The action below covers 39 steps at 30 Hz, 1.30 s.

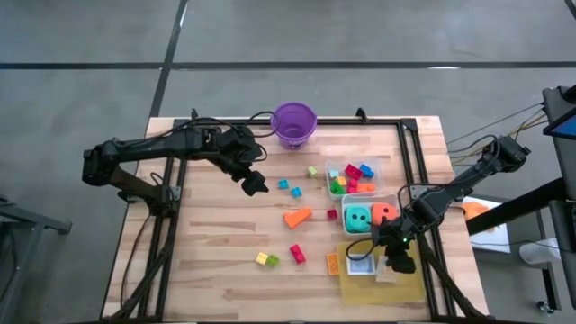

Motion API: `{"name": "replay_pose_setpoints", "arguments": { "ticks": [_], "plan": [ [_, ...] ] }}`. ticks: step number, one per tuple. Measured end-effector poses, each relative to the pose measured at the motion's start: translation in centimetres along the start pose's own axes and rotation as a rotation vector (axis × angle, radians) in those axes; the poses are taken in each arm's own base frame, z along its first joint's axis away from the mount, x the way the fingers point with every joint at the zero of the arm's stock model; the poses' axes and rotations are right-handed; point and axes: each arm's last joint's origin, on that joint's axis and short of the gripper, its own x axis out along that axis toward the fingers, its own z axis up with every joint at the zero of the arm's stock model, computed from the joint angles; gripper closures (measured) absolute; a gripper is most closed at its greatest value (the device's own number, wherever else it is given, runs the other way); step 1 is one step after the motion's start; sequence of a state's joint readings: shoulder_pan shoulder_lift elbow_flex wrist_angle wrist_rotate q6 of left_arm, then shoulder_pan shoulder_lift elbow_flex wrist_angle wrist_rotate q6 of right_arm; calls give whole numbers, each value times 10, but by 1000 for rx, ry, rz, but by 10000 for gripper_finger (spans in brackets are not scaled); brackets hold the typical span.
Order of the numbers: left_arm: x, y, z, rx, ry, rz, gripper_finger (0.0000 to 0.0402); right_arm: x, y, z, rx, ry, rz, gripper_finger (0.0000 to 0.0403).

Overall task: Pick & Place Toys
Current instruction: Put the yellow deck of cards into the yellow bin

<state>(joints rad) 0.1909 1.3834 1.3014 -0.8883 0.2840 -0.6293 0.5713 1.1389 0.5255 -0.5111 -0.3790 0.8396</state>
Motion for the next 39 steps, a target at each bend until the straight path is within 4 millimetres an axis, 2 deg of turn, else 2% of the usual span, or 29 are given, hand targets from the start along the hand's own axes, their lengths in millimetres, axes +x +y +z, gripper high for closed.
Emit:
{"name": "replay_pose_setpoints", "arguments": {
  "ticks": [15, 18, 24, 27, 39],
  "plan": [
    [0, 0, 0, -23, 0, 0, 77, 0, 2, 2, 54, -12, 19, 280],
    [0, 0, 0, -26, 0, 0, 77, 0, 2, 2, 63, -13, 20, 259],
    [0, 0, 0, -25, 0, 0, 77, 0, 2, 2, 78, -30, 8, 177],
    [0, 0, 0, -25, 0, 0, 77, 0, 1, 2, 75, -34, 3, 147],
    [0, 0, 0, -25, 1, -1, 77, 0, 0, 2, 66, -55, -23, 135]
  ]
}}
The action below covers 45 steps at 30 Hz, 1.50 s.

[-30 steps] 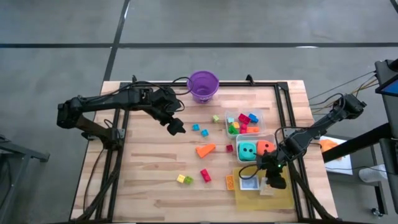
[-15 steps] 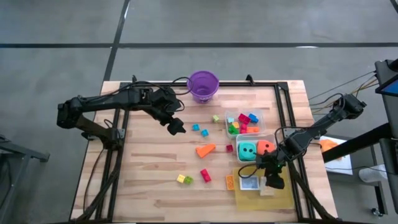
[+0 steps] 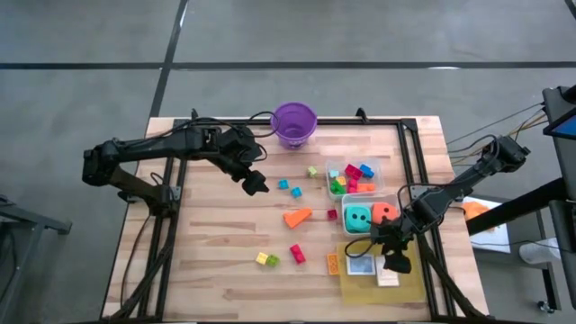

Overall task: Pick & Place Toys
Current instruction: Put the yellow deck of cards into the yellow bin, then put the light yellow game piece into the transparent bin

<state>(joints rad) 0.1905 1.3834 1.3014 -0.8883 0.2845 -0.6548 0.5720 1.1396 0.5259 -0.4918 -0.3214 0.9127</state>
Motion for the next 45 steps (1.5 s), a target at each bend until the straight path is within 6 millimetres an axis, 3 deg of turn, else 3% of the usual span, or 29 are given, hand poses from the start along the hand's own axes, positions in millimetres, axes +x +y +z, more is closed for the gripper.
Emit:
{"name": "replay_pose_setpoints", "arguments": {
  "ticks": [12, 19, 26, 36, 40, 45],
  "plan": [
    [0, 0, 0, -1, 3, 2, 77, 0, 0, 0, -5, -4, -8, 135],
    [7, -11, -13, -27, 41, 35, 77, -10, 15, 9, 62, -64, -1, 135],
    [34, -47, -50, 148, 94, 98, 77, -29, 42, 19, 8, -227, 16, 136],
    [88, -99, -136, 863, 184, 166, 77, -45, 62, 31, -16, -442, 41, 136],
    [115, -107, -155, 987, 200, 177, 77, -48, 67, 35, -7, -529, 61, 136],
    [153, -101, -165, 1042, 282, 215, 78, -49, 68, 36, 23, -558, 73, 136]
  ]
}}
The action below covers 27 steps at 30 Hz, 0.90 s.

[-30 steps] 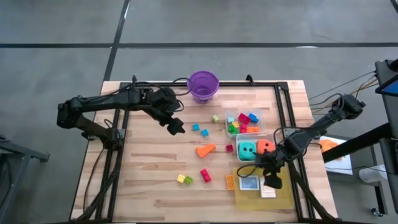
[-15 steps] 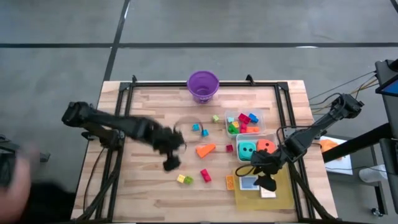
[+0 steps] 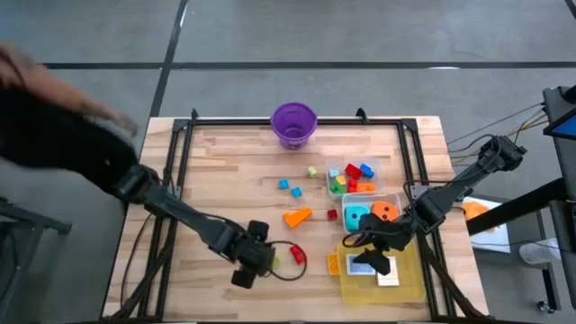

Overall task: Pick & Place Toys
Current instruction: Put the light yellow game piece into the transparent bin

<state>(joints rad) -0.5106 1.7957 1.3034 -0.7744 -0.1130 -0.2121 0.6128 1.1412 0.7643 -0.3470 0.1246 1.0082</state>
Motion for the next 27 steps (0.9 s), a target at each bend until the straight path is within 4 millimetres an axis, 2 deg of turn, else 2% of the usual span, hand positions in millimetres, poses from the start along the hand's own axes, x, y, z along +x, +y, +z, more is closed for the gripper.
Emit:
{"name": "replay_pose_setpoints", "arguments": {
  "ticks": [6, 12, 20, 23, 27],
  "plan": [
    [33, -6, 1, 75, 64, -33, 78, 0, 1, 0, 25, -4, 9, 136],
    [47, -7, -1, 139, 85, -21, 78, -1, 4, -3, 33, 1, 22, 136],
    [64, -5, -18, 152, 66, -33, 83, -2, 8, -7, 58, 6, 39, 136],
    [66, -5, -20, 151, 70, -36, 109, -2, 8, -8, 62, 8, 40, 136],
    [66, -5, -20, 145, 57, -37, 172, -2, 8, -7, 63, -9, 30, 136]
  ]
}}
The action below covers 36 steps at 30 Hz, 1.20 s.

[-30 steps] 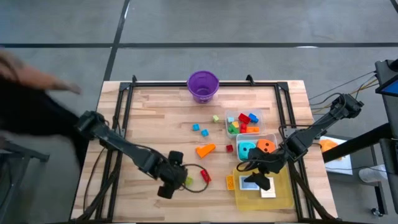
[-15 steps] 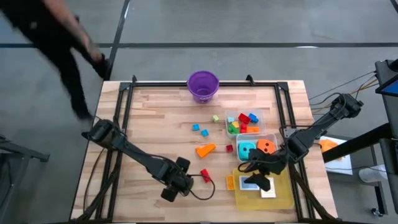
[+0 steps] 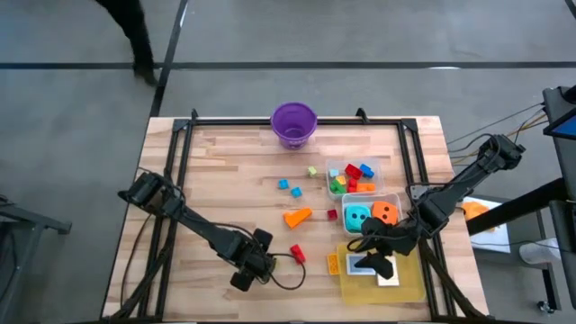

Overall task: Pick & Place Toys
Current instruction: Put the light yellow game piece into the transparent bin

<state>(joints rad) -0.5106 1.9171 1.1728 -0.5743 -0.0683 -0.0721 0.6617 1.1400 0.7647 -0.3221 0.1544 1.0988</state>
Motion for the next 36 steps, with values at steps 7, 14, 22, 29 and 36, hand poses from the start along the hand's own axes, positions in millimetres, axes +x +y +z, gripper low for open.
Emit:
{"name": "replay_pose_setpoints", "arguments": {
  "ticks": [7, 14, 22, 29, 36],
  "plan": [
    [0, 1, 3, -37, -28, 16, 280, 0, 0, 1, 2, -38, -15, 136],
    [-5, 1, 0, -104, 3, -61, 280, -1, 7, 6, -50, -108, 41, 136],
    [-72, 13, 4, -275, -182, -209, 280, -7, 25, 18, -275, -280, 151, 136],
    [-166, 63, 16, -690, -729, -366, 280, -31, 63, 50, -598, -566, -14, 136],
    [-223, 111, 25, -994, -1260, -577, 280, -41, 115, 90, -907, -812, -580, 136]
  ]
}}
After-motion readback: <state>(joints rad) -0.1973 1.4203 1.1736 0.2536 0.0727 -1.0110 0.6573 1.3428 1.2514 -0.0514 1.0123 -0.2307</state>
